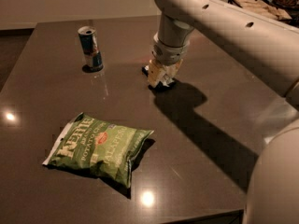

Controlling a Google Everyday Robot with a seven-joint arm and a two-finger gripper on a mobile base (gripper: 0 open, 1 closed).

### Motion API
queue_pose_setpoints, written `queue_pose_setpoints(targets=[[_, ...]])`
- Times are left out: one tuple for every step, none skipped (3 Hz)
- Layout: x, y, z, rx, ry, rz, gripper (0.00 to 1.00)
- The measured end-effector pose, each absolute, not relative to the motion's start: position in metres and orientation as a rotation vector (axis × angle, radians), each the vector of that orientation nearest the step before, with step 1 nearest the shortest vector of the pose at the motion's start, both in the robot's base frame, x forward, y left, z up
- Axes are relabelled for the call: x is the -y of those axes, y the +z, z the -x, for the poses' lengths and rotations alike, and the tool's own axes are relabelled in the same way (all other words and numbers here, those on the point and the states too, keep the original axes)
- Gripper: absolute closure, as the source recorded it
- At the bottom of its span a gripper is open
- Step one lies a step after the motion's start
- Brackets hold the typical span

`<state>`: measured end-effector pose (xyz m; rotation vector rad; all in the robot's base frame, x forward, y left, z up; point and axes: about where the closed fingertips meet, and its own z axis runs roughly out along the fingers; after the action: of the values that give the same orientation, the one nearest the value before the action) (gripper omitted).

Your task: Pick rxbar blueberry

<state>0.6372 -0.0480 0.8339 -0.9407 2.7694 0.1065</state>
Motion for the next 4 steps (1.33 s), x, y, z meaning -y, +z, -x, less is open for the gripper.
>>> queue_pose_setpoints(targets=[[0.048,0.837,-0.637,-2.769,0.106,0.941,0.86],[0.055,0.854,-0.640,-2.743,0.096,0.962,1.00],[0.063,0.881,-0.642,-2.695,0.089,0.992,1.00],[0.067,0.907,-0.643,-2.645,0.090,1.029,1.00]])
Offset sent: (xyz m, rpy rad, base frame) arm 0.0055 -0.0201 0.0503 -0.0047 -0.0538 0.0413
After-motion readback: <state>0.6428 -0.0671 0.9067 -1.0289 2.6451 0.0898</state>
